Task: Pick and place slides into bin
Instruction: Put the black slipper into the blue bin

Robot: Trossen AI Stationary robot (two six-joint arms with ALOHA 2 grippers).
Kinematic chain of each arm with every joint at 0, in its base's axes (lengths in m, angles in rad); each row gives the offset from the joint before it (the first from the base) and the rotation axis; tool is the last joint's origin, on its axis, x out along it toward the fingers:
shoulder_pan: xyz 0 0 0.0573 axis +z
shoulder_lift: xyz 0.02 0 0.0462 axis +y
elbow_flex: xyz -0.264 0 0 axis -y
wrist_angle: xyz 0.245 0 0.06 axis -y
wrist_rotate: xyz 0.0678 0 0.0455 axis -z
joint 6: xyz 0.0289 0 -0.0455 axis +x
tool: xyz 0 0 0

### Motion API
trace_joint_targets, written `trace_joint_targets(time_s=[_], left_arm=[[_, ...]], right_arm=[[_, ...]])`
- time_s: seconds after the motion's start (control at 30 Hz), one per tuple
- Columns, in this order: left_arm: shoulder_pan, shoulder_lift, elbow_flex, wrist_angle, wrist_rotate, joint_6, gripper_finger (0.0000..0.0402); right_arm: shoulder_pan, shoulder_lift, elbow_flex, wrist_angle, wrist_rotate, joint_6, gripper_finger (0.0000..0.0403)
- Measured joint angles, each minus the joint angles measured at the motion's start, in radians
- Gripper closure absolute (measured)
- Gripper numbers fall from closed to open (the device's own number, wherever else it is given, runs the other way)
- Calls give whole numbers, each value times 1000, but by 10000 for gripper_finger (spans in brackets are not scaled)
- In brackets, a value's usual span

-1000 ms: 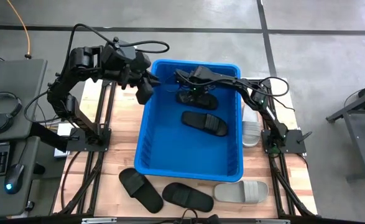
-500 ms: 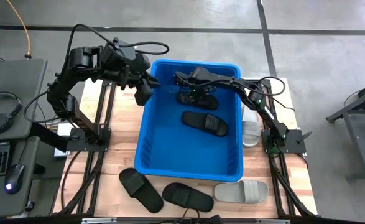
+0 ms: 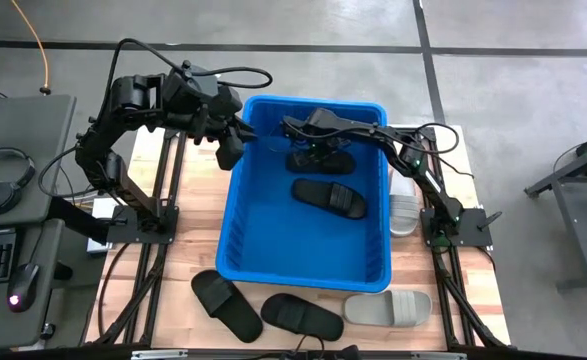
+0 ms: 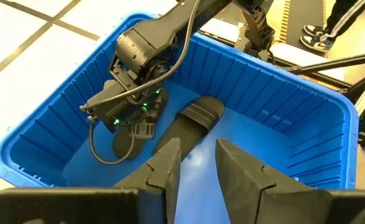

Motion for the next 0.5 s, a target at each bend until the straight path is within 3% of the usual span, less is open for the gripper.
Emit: trace_joint_targets(time_s=[0.1,0.5], left_arm=[[0,0,0,0,0,0,311],[0,0,0,0,0,0,311]], right_arm=[[0,0,0,-2,21,-9,396],[-21,0,0,-3,79,20,399]])
